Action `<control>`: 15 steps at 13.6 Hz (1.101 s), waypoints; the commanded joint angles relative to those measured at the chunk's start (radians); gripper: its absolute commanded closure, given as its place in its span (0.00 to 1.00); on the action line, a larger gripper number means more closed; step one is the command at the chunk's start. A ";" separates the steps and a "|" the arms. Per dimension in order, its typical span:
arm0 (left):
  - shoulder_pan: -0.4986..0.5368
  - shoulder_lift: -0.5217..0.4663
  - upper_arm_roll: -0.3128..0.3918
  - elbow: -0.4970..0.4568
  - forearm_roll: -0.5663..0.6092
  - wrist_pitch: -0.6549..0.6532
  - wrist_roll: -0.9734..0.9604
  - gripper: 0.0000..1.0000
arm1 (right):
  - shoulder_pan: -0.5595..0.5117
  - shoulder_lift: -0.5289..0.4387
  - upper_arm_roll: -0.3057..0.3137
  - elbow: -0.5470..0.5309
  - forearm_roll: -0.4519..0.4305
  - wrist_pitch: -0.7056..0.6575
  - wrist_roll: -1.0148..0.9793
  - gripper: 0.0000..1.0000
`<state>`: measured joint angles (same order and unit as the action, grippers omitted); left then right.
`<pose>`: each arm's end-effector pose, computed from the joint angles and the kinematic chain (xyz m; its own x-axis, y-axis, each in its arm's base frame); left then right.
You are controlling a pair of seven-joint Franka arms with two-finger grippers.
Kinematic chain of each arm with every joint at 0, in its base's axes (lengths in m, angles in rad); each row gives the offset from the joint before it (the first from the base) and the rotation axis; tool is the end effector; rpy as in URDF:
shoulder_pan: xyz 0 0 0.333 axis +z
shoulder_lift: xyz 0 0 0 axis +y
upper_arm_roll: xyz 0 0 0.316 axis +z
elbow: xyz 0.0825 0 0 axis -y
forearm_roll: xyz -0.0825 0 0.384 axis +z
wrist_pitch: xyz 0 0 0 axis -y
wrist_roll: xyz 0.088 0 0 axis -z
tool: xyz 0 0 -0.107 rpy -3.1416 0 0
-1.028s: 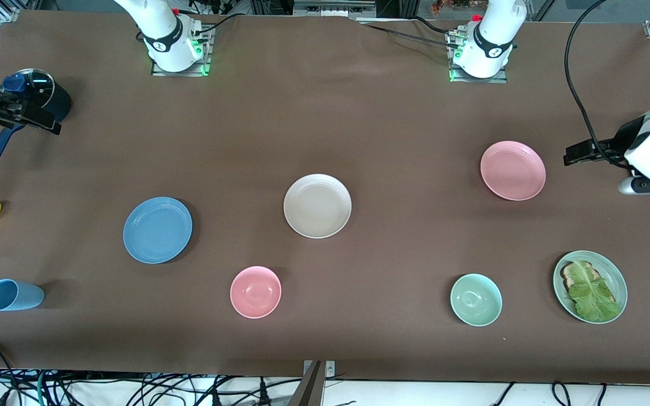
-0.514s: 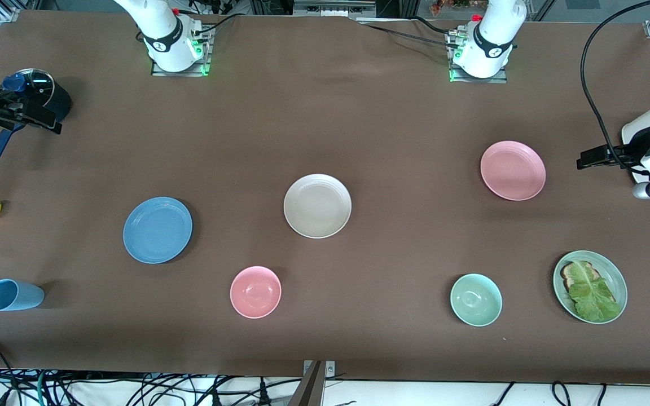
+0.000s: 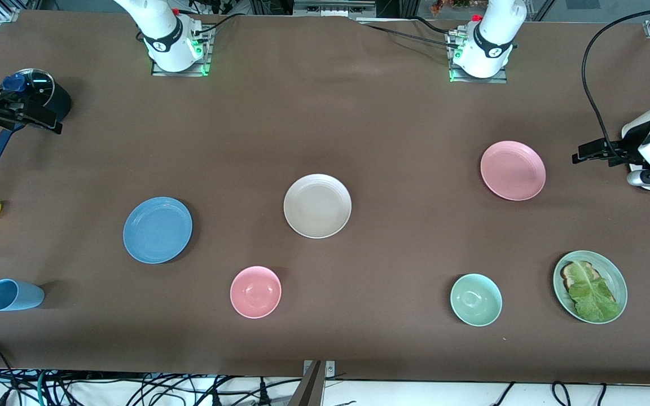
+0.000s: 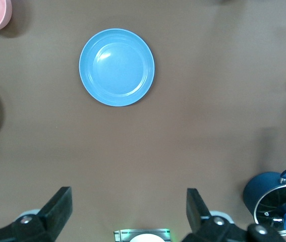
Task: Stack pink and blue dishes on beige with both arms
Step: 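Move the left gripper down to the rim of the pink plate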
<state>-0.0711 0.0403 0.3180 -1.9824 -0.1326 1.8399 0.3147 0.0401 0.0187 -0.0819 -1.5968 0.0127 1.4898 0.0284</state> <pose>0.5303 0.1213 0.4323 0.9897 -0.0309 -0.1395 -0.0087 -0.9875 0.1575 0.5492 -0.0211 0.5955 0.9897 -0.0690 -0.1256 -0.0705 -0.9975 -0.0076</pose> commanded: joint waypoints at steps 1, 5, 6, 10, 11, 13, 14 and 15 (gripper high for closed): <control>0.010 -0.040 0.015 -0.120 -0.050 0.111 0.098 0.00 | -0.002 0.006 0.004 0.018 -0.008 -0.005 -0.011 0.00; 0.053 -0.037 0.013 -0.223 -0.100 0.228 0.207 0.00 | -0.002 0.006 0.004 0.018 -0.008 -0.005 -0.013 0.00; 0.063 -0.034 0.015 -0.254 -0.128 0.264 0.252 0.00 | -0.002 0.006 0.004 0.018 -0.008 -0.005 -0.013 0.00; 0.093 -0.020 0.015 -0.331 -0.205 0.357 0.386 0.00 | -0.002 0.006 0.005 0.018 -0.008 -0.005 -0.013 0.00; 0.102 -0.004 0.015 -0.337 -0.240 0.369 0.432 0.00 | -0.002 0.006 0.005 0.018 -0.008 -0.006 -0.013 0.00; 0.111 0.016 0.015 -0.352 -0.283 0.381 0.498 0.00 | -0.002 0.006 0.005 0.018 -0.008 -0.005 -0.013 0.00; 0.111 0.020 0.015 -0.358 -0.292 0.386 0.512 0.00 | -0.002 0.006 0.005 0.018 -0.008 -0.003 -0.013 0.00; 0.110 0.029 0.015 -0.368 -0.292 0.401 0.515 0.00 | -0.002 0.009 0.005 0.018 -0.008 -0.002 -0.013 0.00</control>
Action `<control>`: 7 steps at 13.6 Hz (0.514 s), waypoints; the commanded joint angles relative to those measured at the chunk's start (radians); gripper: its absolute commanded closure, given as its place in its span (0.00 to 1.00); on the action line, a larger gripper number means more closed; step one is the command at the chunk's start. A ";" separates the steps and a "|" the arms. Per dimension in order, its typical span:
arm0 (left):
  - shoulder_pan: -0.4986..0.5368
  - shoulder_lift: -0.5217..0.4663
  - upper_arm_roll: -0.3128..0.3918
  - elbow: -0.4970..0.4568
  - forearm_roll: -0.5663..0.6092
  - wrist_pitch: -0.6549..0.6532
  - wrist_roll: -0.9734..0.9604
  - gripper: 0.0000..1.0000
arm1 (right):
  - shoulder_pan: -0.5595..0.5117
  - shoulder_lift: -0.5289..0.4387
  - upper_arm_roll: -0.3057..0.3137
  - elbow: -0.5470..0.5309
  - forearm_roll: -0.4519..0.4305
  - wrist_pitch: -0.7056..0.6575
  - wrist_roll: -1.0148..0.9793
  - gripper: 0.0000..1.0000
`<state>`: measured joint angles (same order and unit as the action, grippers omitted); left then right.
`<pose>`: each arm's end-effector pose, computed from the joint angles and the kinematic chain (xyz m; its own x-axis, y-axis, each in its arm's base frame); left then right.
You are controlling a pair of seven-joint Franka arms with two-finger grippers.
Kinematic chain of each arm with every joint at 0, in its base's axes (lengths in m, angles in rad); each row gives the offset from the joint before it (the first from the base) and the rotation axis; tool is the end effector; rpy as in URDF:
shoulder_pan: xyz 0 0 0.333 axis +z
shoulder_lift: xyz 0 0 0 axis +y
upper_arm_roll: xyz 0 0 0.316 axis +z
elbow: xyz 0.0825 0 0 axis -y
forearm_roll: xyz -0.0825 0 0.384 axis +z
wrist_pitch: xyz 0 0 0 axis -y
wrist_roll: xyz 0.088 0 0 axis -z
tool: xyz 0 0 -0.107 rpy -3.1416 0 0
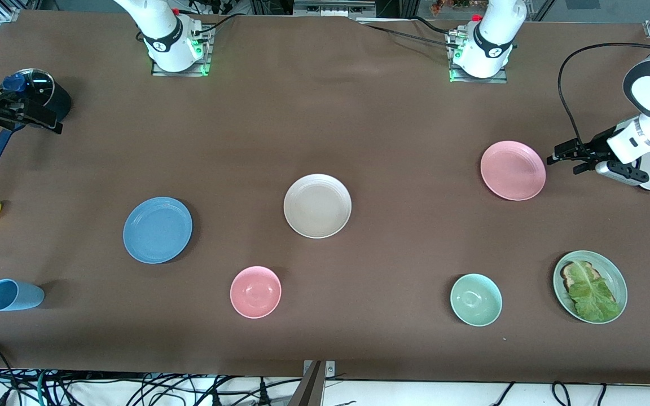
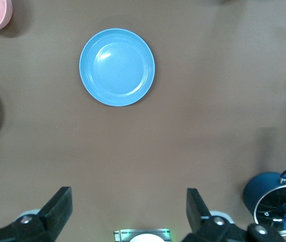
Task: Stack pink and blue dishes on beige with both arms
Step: 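Move the left gripper down to the rim of the pink plate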
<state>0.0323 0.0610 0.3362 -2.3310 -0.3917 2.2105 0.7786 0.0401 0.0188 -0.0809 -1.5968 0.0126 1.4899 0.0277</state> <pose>0.4642 0.1660 0.3005 0.9897 -0.1409 0.0254 -0.1417 -0.9383 0.3155 0.5492 -0.0206 0.5955 0.9898 -0.0673 -0.1256 -0.0688 -0.9976 -0.0076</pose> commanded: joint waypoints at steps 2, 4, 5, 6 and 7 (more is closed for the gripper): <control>0.005 0.020 -0.002 -0.036 -0.029 0.083 0.053 0.00 | -0.002 0.010 0.004 0.020 -0.008 0.006 -0.012 0.00; 0.003 0.022 0.004 -0.068 -0.019 0.142 0.054 0.00 | -0.002 0.013 0.004 0.020 -0.008 0.018 -0.012 0.00; 0.004 0.032 0.004 -0.088 -0.019 0.176 0.056 0.00 | -0.002 0.013 0.004 0.018 -0.008 0.021 -0.011 0.00; 0.012 0.048 0.006 -0.099 -0.019 0.202 0.085 0.00 | 0.000 0.013 0.004 0.018 -0.008 0.021 -0.012 0.00; 0.032 0.075 0.007 -0.099 -0.032 0.224 0.140 0.00 | 0.000 0.015 0.004 0.017 -0.008 0.023 -0.011 0.00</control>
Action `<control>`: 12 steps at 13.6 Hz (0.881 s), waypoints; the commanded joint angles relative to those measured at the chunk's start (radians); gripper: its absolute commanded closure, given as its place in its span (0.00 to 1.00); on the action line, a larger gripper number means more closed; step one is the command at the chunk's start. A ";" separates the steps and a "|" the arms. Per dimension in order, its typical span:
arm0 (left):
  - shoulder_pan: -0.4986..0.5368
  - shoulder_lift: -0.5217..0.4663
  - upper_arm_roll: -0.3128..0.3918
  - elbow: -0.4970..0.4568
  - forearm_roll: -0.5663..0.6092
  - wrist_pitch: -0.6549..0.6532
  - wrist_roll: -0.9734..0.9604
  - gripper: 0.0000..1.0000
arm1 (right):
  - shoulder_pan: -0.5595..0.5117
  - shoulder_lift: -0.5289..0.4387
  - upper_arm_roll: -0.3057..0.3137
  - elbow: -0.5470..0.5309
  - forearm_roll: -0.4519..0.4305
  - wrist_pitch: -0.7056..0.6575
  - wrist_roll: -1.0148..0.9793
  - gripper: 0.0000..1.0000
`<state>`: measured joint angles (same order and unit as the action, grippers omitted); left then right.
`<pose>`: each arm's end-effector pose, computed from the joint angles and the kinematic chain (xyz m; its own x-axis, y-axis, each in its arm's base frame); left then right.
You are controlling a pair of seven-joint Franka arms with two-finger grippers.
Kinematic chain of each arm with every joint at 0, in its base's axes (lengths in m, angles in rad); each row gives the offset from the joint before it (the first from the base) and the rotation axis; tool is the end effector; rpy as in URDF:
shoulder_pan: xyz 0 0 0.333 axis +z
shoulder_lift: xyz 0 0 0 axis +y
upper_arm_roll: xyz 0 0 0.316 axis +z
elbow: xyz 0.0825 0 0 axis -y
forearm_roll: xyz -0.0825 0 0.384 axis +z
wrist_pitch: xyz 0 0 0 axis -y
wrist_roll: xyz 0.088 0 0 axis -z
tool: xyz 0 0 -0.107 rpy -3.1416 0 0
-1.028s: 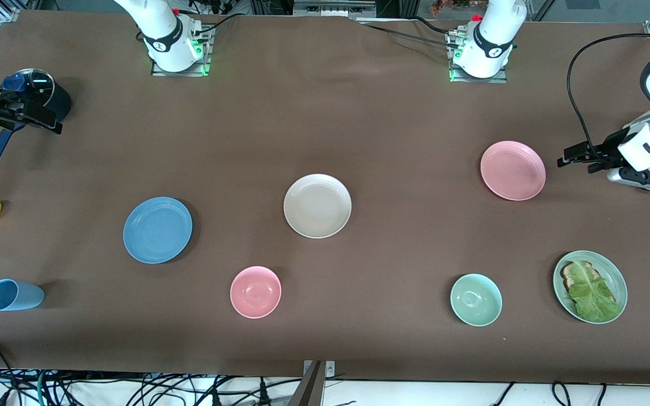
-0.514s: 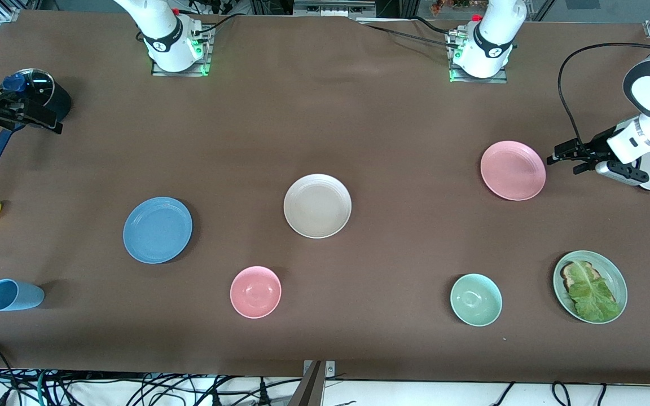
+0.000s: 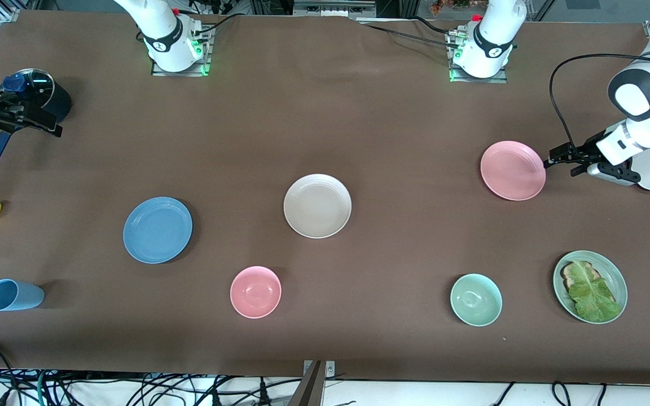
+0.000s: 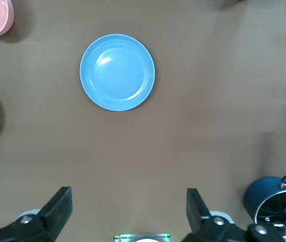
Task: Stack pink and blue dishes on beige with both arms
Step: 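Move the left gripper down to the rim of the pink plate, then close the left gripper on the pink plate rim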
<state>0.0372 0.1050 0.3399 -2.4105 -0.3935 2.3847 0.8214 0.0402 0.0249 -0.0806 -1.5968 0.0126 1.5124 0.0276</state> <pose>0.4483 0.1754 0.2614 0.9900 -0.1344 0.0416 -0.1405 -0.9605 0.2402 0.5535 -0.0204 0.5938 0.9917 -0.0672 -0.1092 -0.0684 -0.9976 -0.0076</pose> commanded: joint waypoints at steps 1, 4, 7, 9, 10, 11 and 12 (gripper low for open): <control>0.039 0.051 0.004 -0.019 -0.050 0.062 0.137 0.00 | 0.006 0.012 0.004 0.018 -0.008 0.000 -0.012 0.00; 0.041 0.110 0.005 -0.021 -0.210 0.065 0.261 0.00 | 0.010 0.015 0.004 0.018 -0.010 0.000 -0.011 0.00; 0.036 0.146 0.004 -0.021 -0.329 0.065 0.341 0.00 | 0.010 0.026 0.004 0.021 -0.008 0.015 -0.009 0.00; 0.030 0.159 0.004 -0.019 -0.337 0.065 0.341 0.00 | 0.010 0.033 0.004 0.023 -0.005 0.023 -0.003 0.00; 0.027 0.162 0.004 -0.019 -0.353 0.065 0.343 0.00 | 0.012 0.033 0.004 0.023 -0.006 0.023 -0.008 0.00; 0.026 0.174 0.004 -0.018 -0.361 0.065 0.343 0.00 | 0.015 0.033 0.004 0.023 -0.006 0.023 -0.008 0.00; 0.024 0.176 0.004 -0.016 -0.367 0.065 0.344 0.02 | 0.017 0.033 0.004 0.023 -0.008 0.023 -0.008 0.00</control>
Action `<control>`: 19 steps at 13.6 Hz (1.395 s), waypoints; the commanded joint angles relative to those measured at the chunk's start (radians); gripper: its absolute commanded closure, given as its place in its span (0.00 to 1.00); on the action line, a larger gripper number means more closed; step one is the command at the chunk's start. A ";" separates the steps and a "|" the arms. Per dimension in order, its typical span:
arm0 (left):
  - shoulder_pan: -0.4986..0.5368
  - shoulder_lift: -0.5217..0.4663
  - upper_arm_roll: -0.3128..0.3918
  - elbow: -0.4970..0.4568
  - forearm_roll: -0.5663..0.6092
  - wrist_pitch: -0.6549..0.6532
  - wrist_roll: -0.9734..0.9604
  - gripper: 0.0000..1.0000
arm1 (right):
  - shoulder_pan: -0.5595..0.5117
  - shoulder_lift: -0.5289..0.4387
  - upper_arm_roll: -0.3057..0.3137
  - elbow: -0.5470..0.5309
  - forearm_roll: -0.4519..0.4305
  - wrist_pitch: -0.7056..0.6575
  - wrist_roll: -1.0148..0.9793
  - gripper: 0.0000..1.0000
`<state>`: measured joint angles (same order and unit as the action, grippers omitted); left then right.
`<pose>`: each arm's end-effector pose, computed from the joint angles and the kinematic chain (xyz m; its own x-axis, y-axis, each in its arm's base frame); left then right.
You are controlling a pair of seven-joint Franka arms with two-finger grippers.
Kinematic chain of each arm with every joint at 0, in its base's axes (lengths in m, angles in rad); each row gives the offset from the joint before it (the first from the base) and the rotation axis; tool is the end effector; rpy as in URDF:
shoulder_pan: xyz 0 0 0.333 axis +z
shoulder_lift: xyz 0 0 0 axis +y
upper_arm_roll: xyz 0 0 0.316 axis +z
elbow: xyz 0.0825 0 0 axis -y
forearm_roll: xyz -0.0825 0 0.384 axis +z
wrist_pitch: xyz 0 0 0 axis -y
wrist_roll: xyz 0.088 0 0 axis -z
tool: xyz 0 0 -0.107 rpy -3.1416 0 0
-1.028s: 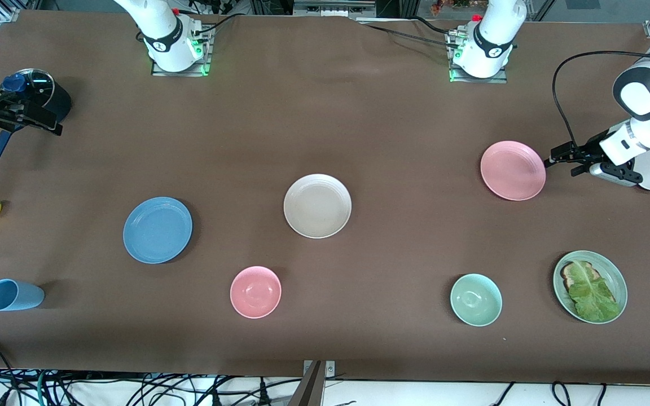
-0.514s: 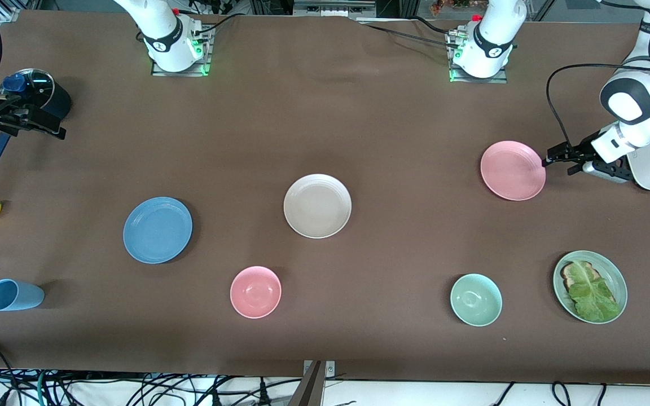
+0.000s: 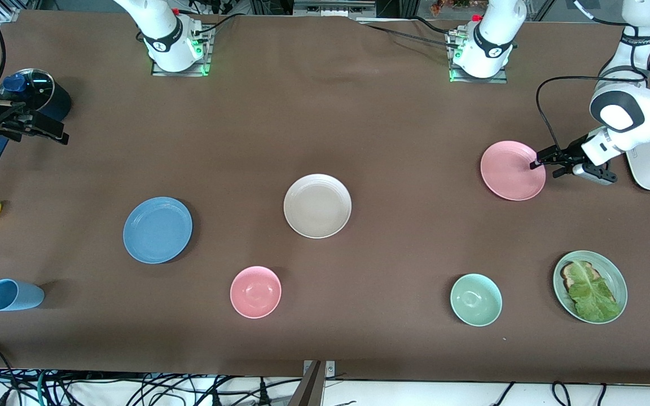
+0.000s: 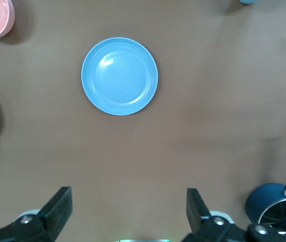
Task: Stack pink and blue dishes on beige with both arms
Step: 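Close the left gripper on the pink plate rim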
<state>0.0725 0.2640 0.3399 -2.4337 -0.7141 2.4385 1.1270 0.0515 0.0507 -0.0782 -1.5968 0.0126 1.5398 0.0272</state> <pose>0.4206 0.1910 0.1865 0.9920 -0.0969 0.0811 -0.1193 -0.9296 0.3487 0.5634 -0.0126 0.5815 0.9928 -0.0537 -0.1075 -0.0546 -0.9985 -0.0057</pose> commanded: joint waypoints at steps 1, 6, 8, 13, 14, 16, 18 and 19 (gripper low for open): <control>-0.014 0.017 0.004 0.007 -0.047 0.011 0.039 0.07 | 0.005 0.012 0.001 0.023 -0.008 -0.003 -0.006 0.00; -0.014 0.020 0.004 0.008 -0.047 0.013 0.040 0.12 | 0.010 0.015 0.001 0.023 -0.010 0.009 -0.003 0.00; -0.014 0.024 0.004 0.010 -0.047 0.017 0.040 0.12 | 0.013 0.021 0.001 0.024 -0.010 0.013 0.000 0.00; -0.014 0.052 0.002 0.015 -0.060 0.027 0.042 0.18 | 0.013 0.029 0.001 0.024 -0.011 0.022 0.002 0.00; -0.016 0.053 0.002 0.015 -0.067 0.027 0.045 0.19 | 0.013 0.031 0.001 0.024 -0.011 0.023 0.002 0.00; -0.016 0.052 0.001 0.015 -0.073 0.036 0.085 0.39 | 0.013 0.034 0.001 0.024 -0.011 0.023 0.002 0.00; -0.016 0.046 0.001 0.015 -0.080 0.036 0.089 0.62 | 0.013 0.035 0.001 0.024 -0.010 0.028 0.002 0.00; -0.016 0.040 0.001 0.015 -0.081 0.034 0.088 0.63 | 0.013 0.035 0.001 0.024 -0.010 0.026 0.002 0.00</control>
<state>0.0665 0.3056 0.3377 -2.4273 -0.7499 2.4647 1.1724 0.0606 0.0758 -0.0780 -1.5967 0.0124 1.5697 0.0273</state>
